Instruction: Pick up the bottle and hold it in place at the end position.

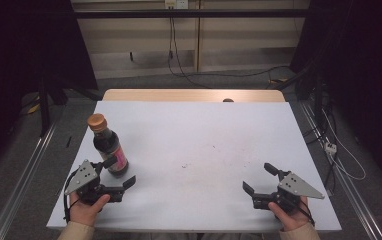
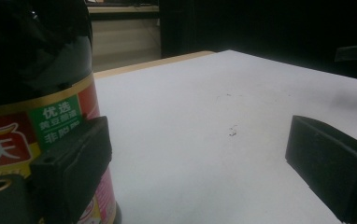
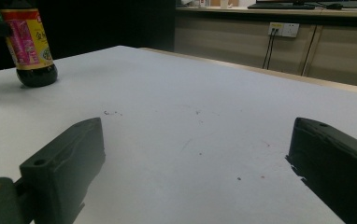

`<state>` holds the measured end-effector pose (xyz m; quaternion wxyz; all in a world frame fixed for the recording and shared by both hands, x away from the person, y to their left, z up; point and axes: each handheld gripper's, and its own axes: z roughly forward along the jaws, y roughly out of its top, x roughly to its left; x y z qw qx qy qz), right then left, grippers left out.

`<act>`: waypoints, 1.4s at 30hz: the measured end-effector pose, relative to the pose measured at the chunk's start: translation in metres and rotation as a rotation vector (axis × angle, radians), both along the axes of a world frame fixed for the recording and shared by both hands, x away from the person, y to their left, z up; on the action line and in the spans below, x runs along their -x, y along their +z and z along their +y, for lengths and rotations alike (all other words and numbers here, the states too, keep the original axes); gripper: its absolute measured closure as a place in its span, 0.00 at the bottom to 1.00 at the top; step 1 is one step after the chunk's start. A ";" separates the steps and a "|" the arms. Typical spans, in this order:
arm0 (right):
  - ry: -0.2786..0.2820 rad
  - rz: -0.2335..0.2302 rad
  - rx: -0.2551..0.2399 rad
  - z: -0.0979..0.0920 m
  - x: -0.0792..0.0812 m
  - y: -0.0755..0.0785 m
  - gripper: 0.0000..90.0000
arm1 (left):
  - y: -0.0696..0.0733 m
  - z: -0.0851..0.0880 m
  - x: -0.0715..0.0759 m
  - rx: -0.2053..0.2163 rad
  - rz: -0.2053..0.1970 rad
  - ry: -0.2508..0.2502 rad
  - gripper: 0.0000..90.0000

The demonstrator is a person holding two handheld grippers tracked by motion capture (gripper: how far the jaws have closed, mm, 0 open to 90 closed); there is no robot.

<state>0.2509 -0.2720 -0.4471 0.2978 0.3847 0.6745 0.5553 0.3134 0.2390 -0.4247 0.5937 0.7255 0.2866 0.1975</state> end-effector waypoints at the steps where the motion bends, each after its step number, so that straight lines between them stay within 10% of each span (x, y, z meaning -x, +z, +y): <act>1: 0.000 0.000 0.000 0.000 0.000 0.000 0.03 | 0.000 0.000 0.000 0.000 -0.001 0.001 0.07; 42: 0.002 0.001 0.018 0.003 -0.004 0.000 0.03 | 0.012 0.035 0.003 0.038 0.034 0.162 0.06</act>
